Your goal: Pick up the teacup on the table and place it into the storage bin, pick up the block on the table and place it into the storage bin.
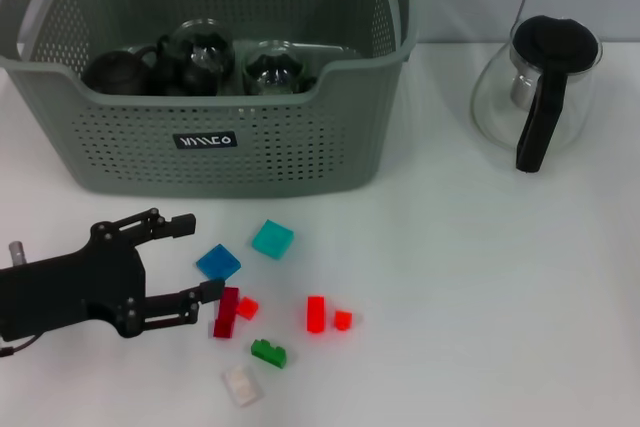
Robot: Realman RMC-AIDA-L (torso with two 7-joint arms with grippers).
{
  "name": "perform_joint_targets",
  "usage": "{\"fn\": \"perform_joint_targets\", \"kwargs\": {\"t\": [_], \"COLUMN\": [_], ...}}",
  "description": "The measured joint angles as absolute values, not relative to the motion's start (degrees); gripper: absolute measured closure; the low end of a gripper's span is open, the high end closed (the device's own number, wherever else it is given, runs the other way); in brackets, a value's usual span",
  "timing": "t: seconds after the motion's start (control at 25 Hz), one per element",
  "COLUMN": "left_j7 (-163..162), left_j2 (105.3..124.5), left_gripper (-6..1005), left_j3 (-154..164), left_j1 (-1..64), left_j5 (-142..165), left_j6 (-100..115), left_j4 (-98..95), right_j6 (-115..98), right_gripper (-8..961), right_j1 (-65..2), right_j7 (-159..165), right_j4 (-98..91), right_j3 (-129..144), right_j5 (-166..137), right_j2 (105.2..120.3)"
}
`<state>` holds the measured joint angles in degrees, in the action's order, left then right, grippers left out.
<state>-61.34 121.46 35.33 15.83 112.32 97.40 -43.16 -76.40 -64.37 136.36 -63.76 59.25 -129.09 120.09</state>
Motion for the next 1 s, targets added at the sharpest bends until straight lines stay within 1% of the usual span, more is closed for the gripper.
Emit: {"fn": "perform_joint_targets", "kwargs": {"t": [0.08, 0.24, 0.44, 0.6, 0.72, 0.84, 0.96, 1.0], "left_j7": [-61.4, -61.7, -61.7, -61.7, -61.8, -61.8, -61.8, -61.9], "left_j2": [121.47, 121.39, 121.26, 121.19, 121.05, 121.01, 120.87, 120.83], "left_gripper": [169, 169, 169, 169, 169, 170, 170, 170], "left_j3": [35.3, 35.3, 35.3, 35.3, 35.3, 35.1, 34.7, 34.7], "left_j1": [16.1, 16.4, 16.4, 16.4, 16.3, 16.1, 16.1, 16.1], "left_j5": [112.3, 112.3, 112.3, 112.4, 112.4, 112.4, 112.6, 112.7], "left_j6": [97.5, 97.8, 98.1, 98.2, 98.3, 98.5, 98.7, 99.0], "left_j4": [-43.2, -43.1, -42.9, -42.9, -43.0, -43.2, -43.3, -43.3], "right_j6": [-70.3, -61.6, -55.7, -53.7, -54.2, -59.0, -67.5, -70.7], "right_gripper": [790, 791, 791, 628, 502, 365, 223, 190], "right_j1": [-66.8, -70.9, -71.3, -70.2, -68.1, -63.4, -57.2, -54.5], "right_j7": [135.3, 132.8, 134.0, 134.1, 133.0, 128.1, 121.6, 119.7], "right_j4": [-57.8, -47.9, -45.4, -45.5, -48.2, -53.9, -60.2, -62.8], "right_j3": [60.1, 62.7, 67.8, 68.4, 68.4, 68.4, 67.2, 66.6], "right_j5": [-130.0, -132.9, -135.3, -135.0, -133.5, -125.3, -114.7, -112.0], "right_j2": [119.89, 120.05, 120.34, 120.34, 120.33, 120.15, 119.79, 119.70]}}
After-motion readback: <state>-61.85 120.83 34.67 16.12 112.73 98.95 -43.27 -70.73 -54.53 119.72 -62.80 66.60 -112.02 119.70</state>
